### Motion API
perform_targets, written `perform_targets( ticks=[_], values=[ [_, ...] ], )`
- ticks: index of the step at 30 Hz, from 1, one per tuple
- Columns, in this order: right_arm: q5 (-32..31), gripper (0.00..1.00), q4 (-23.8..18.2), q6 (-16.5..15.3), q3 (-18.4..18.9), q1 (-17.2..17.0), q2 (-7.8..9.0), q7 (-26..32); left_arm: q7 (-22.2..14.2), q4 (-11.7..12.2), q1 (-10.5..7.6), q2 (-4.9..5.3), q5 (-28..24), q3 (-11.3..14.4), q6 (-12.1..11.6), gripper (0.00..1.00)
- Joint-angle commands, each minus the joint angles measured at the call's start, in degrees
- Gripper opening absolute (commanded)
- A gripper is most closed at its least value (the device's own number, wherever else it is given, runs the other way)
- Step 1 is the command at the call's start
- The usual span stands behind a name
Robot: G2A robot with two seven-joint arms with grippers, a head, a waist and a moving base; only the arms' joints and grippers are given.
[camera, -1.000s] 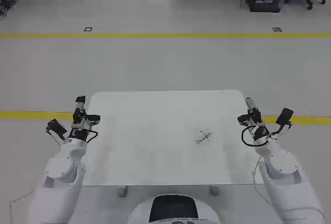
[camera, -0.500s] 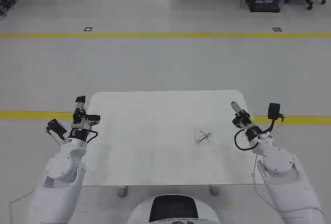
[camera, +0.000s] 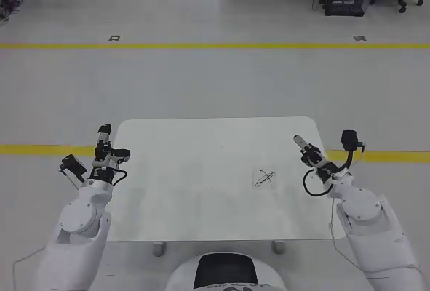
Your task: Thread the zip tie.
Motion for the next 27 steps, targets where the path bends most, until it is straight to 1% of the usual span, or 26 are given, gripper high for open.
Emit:
perform_targets(
  ticks=[1,4,6,9,13,15,19,27],
  values=[
    [-2.1,1.0,0.2,0.8,-0.41,1.47,0.14,2.3,0.0,0.0,0.0,0.0,0.0,0.0,0.0,1.0],
    [-5.45,1.0,0.65,1.35,-1.69,3.46,0.32,5.41,0.0,0.0,0.0,0.0,0.0,0.0,0.0,1.0],
    [-9.22,1.0,1.03,1.45,-3.35,5.24,0.48,8.4,0.0,0.0,0.0,0.0,0.0,0.0,0.0,1.0],
    [-13.05,1.0,1.88,1.95,-5.76,7.59,0.48,10.53,0.0,0.0,0.0,0.0,0.0,0.0,0.0,1.0],
    [-17.08,1.0,3.47,2.99,-8.82,10.41,0.29,11.55,0.0,0.0,0.0,0.0,0.0,0.0,0.0,1.0],
    [-19.63,1.0,3.9,2.37,-10.73,11.22,0.18,11.72,0.0,0.0,0.0,0.0,0.0,0.0,0.0,1.0],
    [-21.82,1.0,5.15,2.87,-12.57,12.49,-0.04,11.4,0.0,0.0,0.0,0.0,0.0,0.0,0.0,1.0],
    [-21.82,1.0,5.15,2.87,-12.57,12.49,-0.04,11.4,0.0,0.0,0.0,0.0,0.0,0.0,0.0,1.0]
  ],
)
